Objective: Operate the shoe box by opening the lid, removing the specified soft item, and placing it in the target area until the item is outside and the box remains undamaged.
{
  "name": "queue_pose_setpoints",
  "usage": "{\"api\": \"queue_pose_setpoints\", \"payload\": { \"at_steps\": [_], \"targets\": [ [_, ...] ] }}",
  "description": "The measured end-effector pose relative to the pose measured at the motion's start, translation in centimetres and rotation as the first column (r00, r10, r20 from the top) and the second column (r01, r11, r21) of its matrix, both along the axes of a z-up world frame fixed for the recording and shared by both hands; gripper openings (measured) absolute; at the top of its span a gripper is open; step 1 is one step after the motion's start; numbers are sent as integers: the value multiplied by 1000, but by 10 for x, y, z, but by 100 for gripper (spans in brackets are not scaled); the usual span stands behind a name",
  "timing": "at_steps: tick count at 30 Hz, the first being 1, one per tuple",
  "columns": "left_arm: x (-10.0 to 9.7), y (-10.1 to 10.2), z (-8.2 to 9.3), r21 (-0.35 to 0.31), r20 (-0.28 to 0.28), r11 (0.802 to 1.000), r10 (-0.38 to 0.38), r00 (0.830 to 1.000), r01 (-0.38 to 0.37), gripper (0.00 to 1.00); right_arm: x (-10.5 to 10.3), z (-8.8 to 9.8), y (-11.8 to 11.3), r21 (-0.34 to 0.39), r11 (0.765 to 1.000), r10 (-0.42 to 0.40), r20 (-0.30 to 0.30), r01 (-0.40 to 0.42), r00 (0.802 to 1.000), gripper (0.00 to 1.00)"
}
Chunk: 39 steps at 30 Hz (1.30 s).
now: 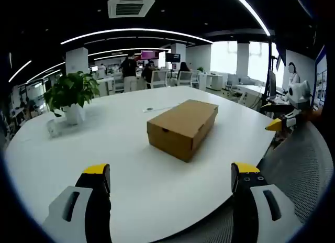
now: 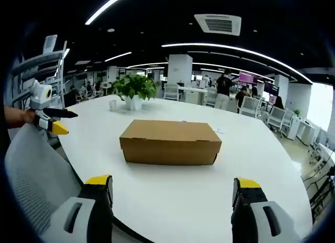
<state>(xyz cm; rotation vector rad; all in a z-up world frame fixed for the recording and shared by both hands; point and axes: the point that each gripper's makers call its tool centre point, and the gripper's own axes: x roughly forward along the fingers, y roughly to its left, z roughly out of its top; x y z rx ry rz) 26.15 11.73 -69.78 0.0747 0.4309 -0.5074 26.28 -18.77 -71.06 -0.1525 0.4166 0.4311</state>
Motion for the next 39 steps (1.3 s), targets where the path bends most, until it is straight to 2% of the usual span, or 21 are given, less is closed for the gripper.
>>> {"api": "queue_pose_setpoints", "payload": {
  "at_steps": [39],
  "targets": [
    [-1, -1, -1, -11, -10, 1000, -1, 1000, 1, 100, 0, 0, -2, 6, 1000, -8, 0, 8, 1000, 95]
  ]
}}
